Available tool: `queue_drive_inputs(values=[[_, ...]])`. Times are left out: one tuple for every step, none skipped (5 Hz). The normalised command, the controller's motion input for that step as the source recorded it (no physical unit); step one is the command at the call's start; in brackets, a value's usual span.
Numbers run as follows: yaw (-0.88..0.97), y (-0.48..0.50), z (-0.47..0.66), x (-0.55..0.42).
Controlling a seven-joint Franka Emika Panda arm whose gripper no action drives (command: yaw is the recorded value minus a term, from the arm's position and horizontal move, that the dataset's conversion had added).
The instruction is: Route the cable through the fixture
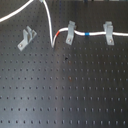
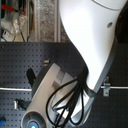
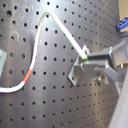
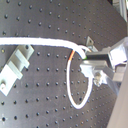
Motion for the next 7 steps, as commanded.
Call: queue_drive_inputs(values=[[0.00,0.334,0.16,-0.190],[0.00,-0.019,0.00,-0.017],[0.00,0.002,0.48,0.001],[0.00,0.019,0.06,0.018],[0.00,0.001,0.05,0.001],[-0.10,0.097,0.31,-0.098],[-0.10,0.119,0.29,-0.125]])
